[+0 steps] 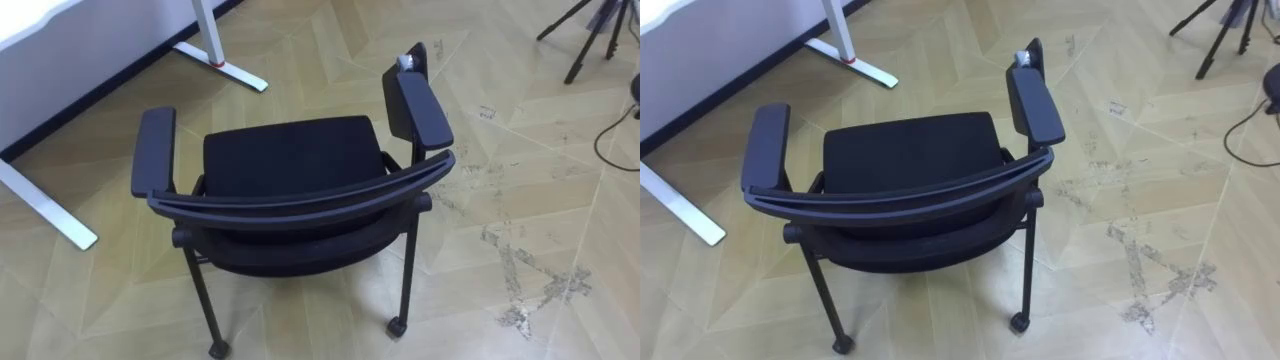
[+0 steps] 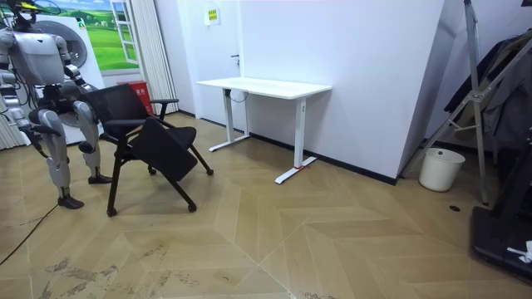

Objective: Push chair

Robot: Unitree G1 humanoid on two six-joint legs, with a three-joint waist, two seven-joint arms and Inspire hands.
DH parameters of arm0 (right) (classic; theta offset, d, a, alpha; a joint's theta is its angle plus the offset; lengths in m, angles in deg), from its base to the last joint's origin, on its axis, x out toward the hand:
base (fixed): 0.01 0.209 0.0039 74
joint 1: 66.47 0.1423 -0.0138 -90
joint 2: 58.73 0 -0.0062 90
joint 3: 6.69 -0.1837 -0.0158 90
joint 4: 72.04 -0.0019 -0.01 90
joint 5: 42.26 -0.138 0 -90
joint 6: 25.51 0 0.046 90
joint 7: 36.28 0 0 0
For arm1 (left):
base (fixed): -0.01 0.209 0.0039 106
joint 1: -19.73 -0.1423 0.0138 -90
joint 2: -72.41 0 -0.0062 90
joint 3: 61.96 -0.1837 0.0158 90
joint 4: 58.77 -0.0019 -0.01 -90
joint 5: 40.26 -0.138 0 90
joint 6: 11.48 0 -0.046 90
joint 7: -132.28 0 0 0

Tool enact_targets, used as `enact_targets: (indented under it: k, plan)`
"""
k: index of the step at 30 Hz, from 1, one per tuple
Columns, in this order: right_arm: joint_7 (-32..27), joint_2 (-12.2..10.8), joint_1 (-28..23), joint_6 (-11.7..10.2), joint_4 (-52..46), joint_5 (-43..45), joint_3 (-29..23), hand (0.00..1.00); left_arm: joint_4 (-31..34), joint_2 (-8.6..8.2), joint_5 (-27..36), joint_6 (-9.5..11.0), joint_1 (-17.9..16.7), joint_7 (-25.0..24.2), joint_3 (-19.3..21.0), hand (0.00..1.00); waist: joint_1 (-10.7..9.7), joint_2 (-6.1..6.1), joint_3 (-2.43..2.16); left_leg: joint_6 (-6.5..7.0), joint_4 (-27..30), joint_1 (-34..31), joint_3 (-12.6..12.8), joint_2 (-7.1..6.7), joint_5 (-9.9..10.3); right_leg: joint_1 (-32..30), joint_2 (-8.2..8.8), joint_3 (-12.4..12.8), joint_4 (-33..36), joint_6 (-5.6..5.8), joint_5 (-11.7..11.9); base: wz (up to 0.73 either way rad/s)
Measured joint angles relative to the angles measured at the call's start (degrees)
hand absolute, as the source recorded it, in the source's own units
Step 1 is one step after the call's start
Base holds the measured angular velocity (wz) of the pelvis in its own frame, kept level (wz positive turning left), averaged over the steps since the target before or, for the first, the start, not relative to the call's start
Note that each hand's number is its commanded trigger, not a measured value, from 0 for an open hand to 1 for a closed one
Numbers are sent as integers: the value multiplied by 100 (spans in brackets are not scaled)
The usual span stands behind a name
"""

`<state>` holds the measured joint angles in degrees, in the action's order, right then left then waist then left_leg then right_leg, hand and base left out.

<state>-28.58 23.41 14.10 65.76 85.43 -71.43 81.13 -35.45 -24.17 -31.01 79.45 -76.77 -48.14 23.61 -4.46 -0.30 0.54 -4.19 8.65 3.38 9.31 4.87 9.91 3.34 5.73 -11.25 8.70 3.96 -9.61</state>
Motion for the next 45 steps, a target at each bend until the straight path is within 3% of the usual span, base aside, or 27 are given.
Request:
enact_targets:
  k: [5, 13, 21, 29, 32, 33, 38, 43, 45]
  plan:
    - [22, -6, 41, 4, 26, -37, -32, 0, 37, -2, -37, 20, -37, 20, 6, 0, 0, -5, 2, 0, -1, 11, 3, -3, 0, -10, 2, -11, -3, 1, -5, 0]
    - [317, -31, 41, 183, 387, -911, -35, 0, 250, -38, -110, -57, -211, 98, 296, 0, 7, -72, -14, 0, -2, 31, 0, -13, 0, 63, 9, -23, -8, 7, -13, 0]
    - [296, -76, 43, 364, 430, -978, -180, 0, 248, -79, -94, -104, -237, 201, 435, 0, 6, -86, -22, 0, -2, 36, 1, -15, 0, 75, 10, -38, -7, 7, -13, 0]
    - [289, -103, 33, 377, 428, -868, -312, 0, 238, -123, -8, -104, -252, 378, 449, 0, 2, -89, -29, 0, -1, 50, -4, -25, 0, 68, 21, -44, -12, 12, -19, 0]
    - [277, -105, 51, 377, 467, -931, -358, 0, 227, -152, -43, -118, -274, 398, 620, 0, 19, -80, -31, 0, 2, 93, 2, -25, 0, 96, 20, -30, -6, 12, -18, -1]
    - [266, -103, 50, 376, 500, -954, -361, 0, 226, -154, -59, -128, -290, 419, 656, 0, 22, -48, -13, 0, 1, 139, 2, -25, 0, 146, 20, -31, -10, 12, -18, 0]
    - [252, -78, 102, 360, 626, -872, -369, 0, 251, -150, -600, -129, -238, 672, 785, 0, 15, 6, -28, 0, 0, 176, -2, -23, 0, 181, 17, -33, -6, 11, -19, 0]
    - [254, -42, 139, 364, 638, -880, -478, 0, 350, 55, -1287, -161, -159, 1175, 974, 0, -1, 77, -22, 28, 0, 234, -16, -17, 32, 254, 6, -40, -6, 11, -19, 3]
    - [254, 69, 155, 381, 603, -879, -512, 0, 849, 176, -1561, -271, -118, 1389, 1192, 0, 20, 181, -11, 55, 7, 224, -21, -17, 64, 248, 0, -19, 2, 13, -18, 0]
